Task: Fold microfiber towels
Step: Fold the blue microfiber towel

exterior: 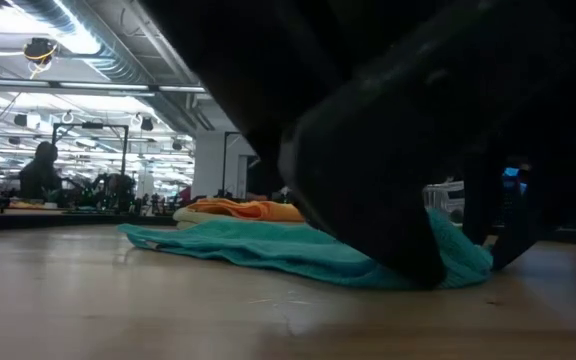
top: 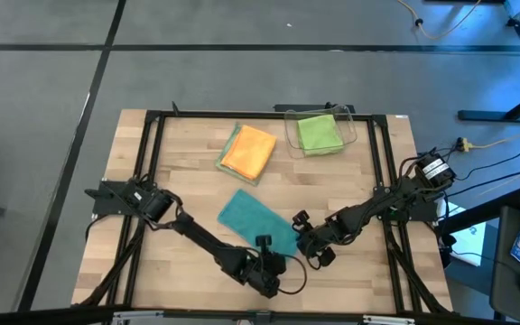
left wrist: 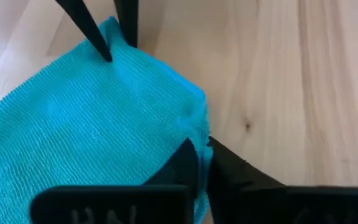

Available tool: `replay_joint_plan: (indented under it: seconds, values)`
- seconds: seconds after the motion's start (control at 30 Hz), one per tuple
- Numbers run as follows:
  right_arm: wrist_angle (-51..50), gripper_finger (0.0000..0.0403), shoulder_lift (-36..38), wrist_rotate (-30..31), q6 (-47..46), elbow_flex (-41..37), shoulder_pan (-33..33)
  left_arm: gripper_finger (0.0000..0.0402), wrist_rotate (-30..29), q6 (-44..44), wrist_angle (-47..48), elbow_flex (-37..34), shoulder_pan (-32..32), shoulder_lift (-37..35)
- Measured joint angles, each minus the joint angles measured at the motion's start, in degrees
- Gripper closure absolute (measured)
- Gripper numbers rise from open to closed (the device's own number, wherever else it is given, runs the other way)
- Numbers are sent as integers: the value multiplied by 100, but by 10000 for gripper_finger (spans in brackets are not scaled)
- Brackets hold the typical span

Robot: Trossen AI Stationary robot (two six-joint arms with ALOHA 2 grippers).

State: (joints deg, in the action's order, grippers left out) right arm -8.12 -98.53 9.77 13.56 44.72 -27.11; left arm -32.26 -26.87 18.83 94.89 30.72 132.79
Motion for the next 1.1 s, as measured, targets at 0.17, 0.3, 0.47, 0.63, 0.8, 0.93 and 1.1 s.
replay_joint_plan:
  seconds: [0.17, 0.3, 0.47, 0.63, 0.8, 0.93, 1.1]
  values:
    - [75, 336, -5, 128, -136, -5, -2, 399, -12, -9, 0, 0, 64, -4]
    - [117, 374, -12, 150, -130, -10, -2, 401, -26, -12, -14, 0, 78, -4]
    - [96, 394, -1, 164, -146, 5, -25, 401, -35, -15, -53, 0, 89, -4]
    - [-395, 397, 100, 425, -142, 346, -186, 401, -166, 18, -26, 198, 123, -4]
    - [-1285, 400, 234, 583, -252, 922, -360, 401, -350, 42, 214, 594, 186, -4]
    - [-1940, 401, 253, 790, -278, 1490, -539, 401, -477, 44, 553, 893, 243, -9]
    - [-2528, 401, 260, 1256, -136, 2006, -667, 401, -715, 29, 1177, 1345, 335, -9]
